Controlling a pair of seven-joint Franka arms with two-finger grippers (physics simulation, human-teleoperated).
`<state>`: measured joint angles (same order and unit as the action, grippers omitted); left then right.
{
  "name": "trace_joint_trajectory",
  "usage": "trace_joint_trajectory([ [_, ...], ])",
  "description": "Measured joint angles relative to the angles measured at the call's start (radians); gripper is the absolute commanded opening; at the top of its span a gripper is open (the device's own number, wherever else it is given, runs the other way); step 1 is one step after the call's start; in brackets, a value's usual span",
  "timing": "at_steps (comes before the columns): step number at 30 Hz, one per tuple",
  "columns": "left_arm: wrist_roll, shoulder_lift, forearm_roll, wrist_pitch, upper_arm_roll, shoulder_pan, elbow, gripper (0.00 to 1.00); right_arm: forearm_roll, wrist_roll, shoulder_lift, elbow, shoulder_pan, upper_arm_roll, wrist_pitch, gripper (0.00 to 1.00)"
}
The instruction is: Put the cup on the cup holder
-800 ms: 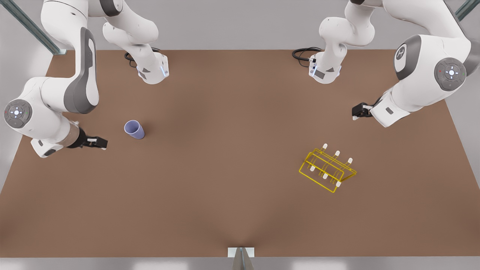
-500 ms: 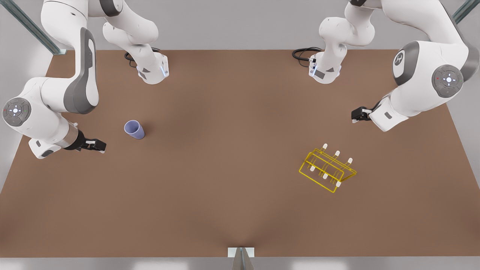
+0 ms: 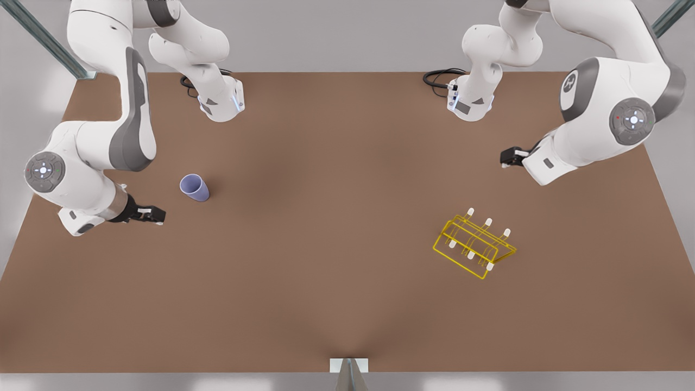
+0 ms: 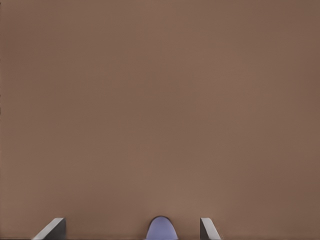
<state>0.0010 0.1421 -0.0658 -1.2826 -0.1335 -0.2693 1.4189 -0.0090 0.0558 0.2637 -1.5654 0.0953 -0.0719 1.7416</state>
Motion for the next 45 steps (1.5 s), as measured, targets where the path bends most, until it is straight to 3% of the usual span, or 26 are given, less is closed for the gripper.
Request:
trace_joint_trajectory([
  [3, 0.000, 0.006, 0.000, 0.011, -0.005, -0.002, 0.000, 1.00, 0.003, 0.015, -0.015, -0.057, 0.076, 0.005, 0.004, 1.00],
  [10, 0.002, -0.002, 0.002, 0.010, -0.034, 0.027, 0.001, 1.00, 0.013, 0.048, -0.269, -0.397, 0.074, 0.008, 0.029, 1.00],
  [17, 0.005, -0.002, 0.009, 0.002, -0.036, 0.024, 0.016, 1.00, 0.029, 0.078, -0.276, -0.554, 0.002, 0.071, 0.064, 1.00],
  [22, 0.006, -0.005, 0.018, 0.003, -0.027, 0.021, 0.023, 1.00, 0.059, 0.093, -0.211, -0.589, 0.014, 0.076, 0.081, 1.00],
  [29, 0.008, -0.011, 0.026, 0.021, -0.025, 0.020, 0.023, 1.00, 0.065, 0.099, -0.185, -0.688, 0.179, 0.037, 0.171, 1.00],
  [36, 0.008, -0.006, 0.027, 0.019, -0.022, 0.015, 0.053, 1.00, 0.065, 0.070, -0.091, -0.535, 0.115, -0.039, 0.115, 1.00],
  [45, 0.009, -0.014, 0.026, 0.001, -0.021, 0.013, 0.052, 1.00, 0.068, 0.007, -0.097, -0.636, 0.087, -0.089, 0.106, 1.00],
])
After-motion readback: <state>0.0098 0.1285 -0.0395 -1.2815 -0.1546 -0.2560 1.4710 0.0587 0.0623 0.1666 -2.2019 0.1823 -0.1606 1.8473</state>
